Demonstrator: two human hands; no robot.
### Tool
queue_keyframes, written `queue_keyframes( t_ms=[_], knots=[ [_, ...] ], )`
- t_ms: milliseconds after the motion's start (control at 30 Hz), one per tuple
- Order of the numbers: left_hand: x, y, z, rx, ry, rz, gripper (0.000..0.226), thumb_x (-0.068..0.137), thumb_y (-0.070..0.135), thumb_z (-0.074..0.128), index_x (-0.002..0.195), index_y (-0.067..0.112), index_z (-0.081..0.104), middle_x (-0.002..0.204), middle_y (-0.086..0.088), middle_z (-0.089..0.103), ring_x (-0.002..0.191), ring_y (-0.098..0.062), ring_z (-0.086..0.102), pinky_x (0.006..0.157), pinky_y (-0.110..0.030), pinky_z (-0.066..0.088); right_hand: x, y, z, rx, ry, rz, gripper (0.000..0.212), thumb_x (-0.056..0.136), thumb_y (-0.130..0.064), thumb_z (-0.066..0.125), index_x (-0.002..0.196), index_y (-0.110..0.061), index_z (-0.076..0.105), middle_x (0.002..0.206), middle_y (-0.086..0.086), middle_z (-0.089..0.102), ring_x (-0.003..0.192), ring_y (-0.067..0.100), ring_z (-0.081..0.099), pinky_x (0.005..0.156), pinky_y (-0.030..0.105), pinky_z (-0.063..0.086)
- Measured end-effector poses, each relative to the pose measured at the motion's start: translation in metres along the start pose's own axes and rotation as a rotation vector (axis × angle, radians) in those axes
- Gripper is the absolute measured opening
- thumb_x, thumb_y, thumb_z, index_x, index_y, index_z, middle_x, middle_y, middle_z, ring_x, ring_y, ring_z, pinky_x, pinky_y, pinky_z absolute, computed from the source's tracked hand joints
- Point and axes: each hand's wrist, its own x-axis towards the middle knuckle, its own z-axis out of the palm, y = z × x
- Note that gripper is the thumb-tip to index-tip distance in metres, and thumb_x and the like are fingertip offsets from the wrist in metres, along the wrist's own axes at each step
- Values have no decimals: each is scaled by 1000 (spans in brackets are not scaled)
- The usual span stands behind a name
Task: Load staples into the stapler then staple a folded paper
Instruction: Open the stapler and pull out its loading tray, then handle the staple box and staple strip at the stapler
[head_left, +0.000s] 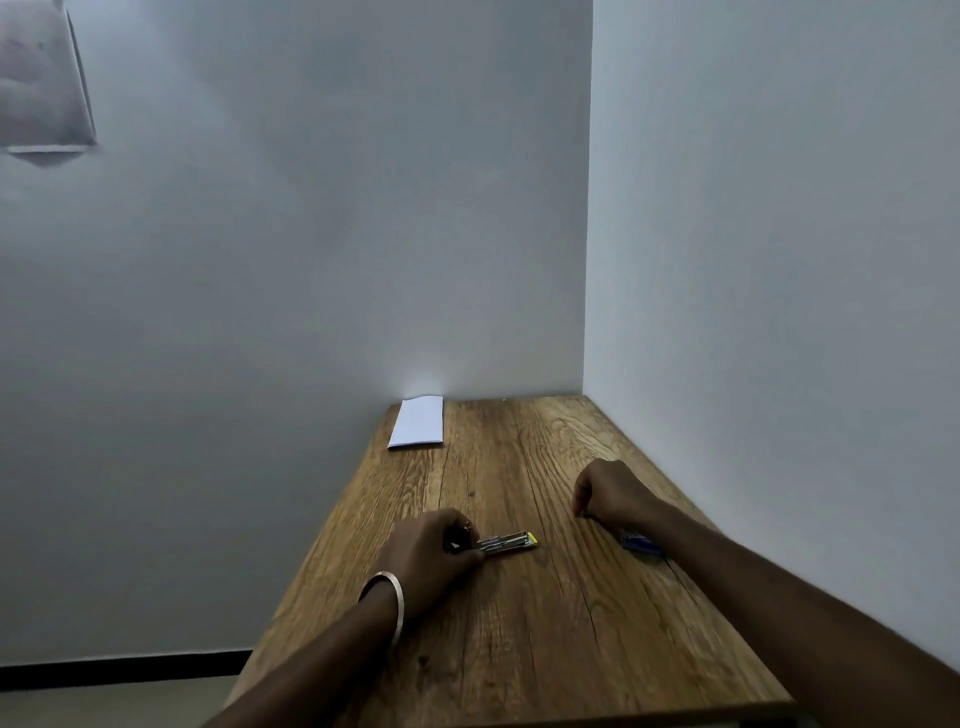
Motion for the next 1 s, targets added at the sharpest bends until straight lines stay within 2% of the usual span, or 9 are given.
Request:
queue_keyframes(
  t_ms=[133, 267, 433, 500, 633, 733, 833, 933, 1000],
  knots=[
    [0, -1, 1, 4, -1, 0, 16, 78, 40, 75, 92, 37, 66, 85, 22, 65, 80, 9, 60, 61, -8, 44, -1, 3, 3, -8, 20, -54, 12, 87, 1, 70, 88, -8, 79, 97, 7, 77, 90, 14, 71, 79, 22, 56],
    [-1, -2, 2, 7, 0, -2, 17, 78, 42, 75, 91, 38, 65, 85, 24, 65, 81, 9, 59, 62, -8, 44, -5, 5, 3, -14, 37, -91, 13, 86, -6, 73, 96, -14, 78, 113, 1, 72, 105, 13, 64, 69, 13, 41],
    [-1, -5, 2, -15, 0, -12, 23, 76, 43, 76, 95, 39, 63, 89, 25, 65, 84, 5, 61, 70, -11, 48, -25, 11, -15, 141, 221, -56, 16, 87, -16, 75, 103, -18, 76, 111, 0, 73, 93, 5, 63, 69, 13, 41],
    [0, -5, 2, -20, -9, -18, 30, 76, 44, 76, 102, 38, 63, 93, 23, 66, 87, 4, 61, 72, -13, 49, -41, 21, -19, 130, 240, -16, 25, 88, -25, 75, 112, -19, 73, 116, 0, 71, 106, 15, 65, 79, 21, 42],
    [-1, -3, 2, 25, -10, -26, 42, 74, 49, 75, 112, 37, 60, 103, 20, 68, 91, 2, 60, 72, -14, 47, -74, 43, -14, 17, 66, 131, 59, 85, -41, 75, 136, -17, 57, 138, 2, 60, 121, 19, 58, 94, 27, 45],
    [-2, 1, 3, 96, 45, -2, 55, 71, 61, 71, 119, 39, 53, 112, 22, 61, 102, -2, 55, 82, -24, 47, -87, 45, -5, -2, 69, 115, 50, 88, -38, 72, 132, -18, 62, 129, 3, 64, 108, 16, 60, 90, 25, 48],
    [-5, 7, 2, 113, 202, 44, 53, 72, 65, 66, 115, 38, 52, 110, 23, 49, 104, -2, 45, 90, -32, 42, -92, 34, 5, 46, 129, 40, 39, 90, -30, 71, 127, -18, 67, 122, 1, 66, 101, 12, 60, 83, 21, 45],
    [-10, 13, -2, 78, 355, 200, 29, 78, 51, 67, 97, 29, 61, 97, 15, 59, 89, -5, 54, 77, -32, 51, -93, 18, 12, 93, 102, -46, 34, 90, -30, 71, 123, -22, 69, 117, -4, 66, 91, 0, 55, 75, 14, 42],
    [-15, 19, -4, 31, 305, 285, 26, 80, 51, 60, 86, 26, 65, 85, 15, 62, 78, -3, 57, 68, -33, 54, -92, 6, 16, 132, 71, -112, 32, 88, -32, 73, 118, -24, 70, 111, -8, 66, 84, -4, 54, 70, 10, 39]
  ],
)
